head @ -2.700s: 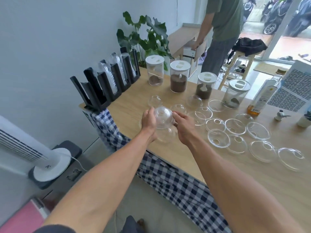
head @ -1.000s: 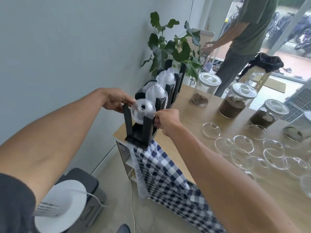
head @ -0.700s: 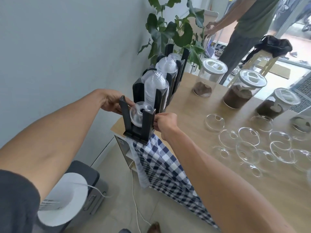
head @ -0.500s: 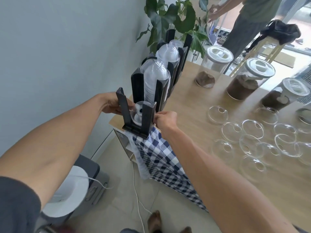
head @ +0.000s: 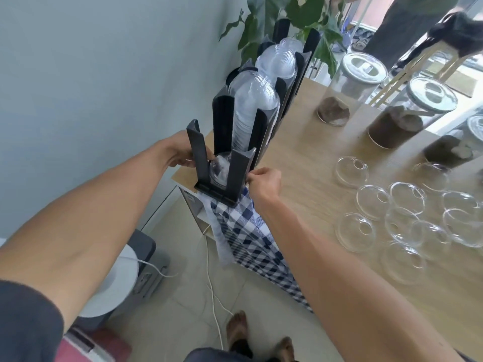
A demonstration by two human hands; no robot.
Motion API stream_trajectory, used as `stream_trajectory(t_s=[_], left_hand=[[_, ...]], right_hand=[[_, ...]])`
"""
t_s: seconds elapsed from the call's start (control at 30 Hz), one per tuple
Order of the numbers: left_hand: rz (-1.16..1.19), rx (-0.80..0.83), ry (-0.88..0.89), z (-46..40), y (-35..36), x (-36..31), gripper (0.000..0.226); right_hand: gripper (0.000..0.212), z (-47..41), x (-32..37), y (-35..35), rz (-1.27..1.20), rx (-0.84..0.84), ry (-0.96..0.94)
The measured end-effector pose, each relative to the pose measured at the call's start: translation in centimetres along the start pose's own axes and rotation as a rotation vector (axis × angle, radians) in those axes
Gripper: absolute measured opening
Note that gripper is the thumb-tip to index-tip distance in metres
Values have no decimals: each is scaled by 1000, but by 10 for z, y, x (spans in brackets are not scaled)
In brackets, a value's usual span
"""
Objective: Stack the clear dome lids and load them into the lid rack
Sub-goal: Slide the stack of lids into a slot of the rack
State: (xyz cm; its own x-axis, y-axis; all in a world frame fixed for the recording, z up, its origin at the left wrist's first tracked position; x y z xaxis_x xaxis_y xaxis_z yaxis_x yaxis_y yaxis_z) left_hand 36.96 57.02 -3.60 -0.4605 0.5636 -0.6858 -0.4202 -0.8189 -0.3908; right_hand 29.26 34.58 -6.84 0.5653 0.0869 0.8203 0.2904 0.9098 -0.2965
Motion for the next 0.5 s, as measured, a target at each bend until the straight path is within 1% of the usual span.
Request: stream_trajectory(t_s=[0.03,0.13,0.2,0.33,0.43,0.5], left_hand=[[30,3,-8,-3,0,4,42],[87,12,-44,-8,1,11,20],[111,33,-91,-7,4,13,10],[153,69,-205,-4,8,20,11],[209,48,-236,-3,8,24,22],[292,-26,-208,2,8,24,9]], right_hand=[[14,0,-1,1,3,-5,0],[12,-2,1,1,-5,-7,-6],[16,-3,2,2,-11,6,-2],[22,-3,-1,2,-35,67,39],[19,-1,3,0,-39,117,24],[8,3,10,-8,16,140,-57]])
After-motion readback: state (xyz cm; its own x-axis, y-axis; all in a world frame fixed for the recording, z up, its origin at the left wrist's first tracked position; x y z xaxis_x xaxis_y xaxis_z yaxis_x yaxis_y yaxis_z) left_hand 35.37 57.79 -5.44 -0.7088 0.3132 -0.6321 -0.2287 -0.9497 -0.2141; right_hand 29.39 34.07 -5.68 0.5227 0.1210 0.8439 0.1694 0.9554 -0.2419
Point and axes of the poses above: each hand's wrist, its own z-axis away from the middle knuckle, its own y-axis out of the palm, x = y × z, the point moved 8 cm from there along -z, towards the middle knuckle, and after that the axes turned 5 degrees about -z, right-handed, at the moved point
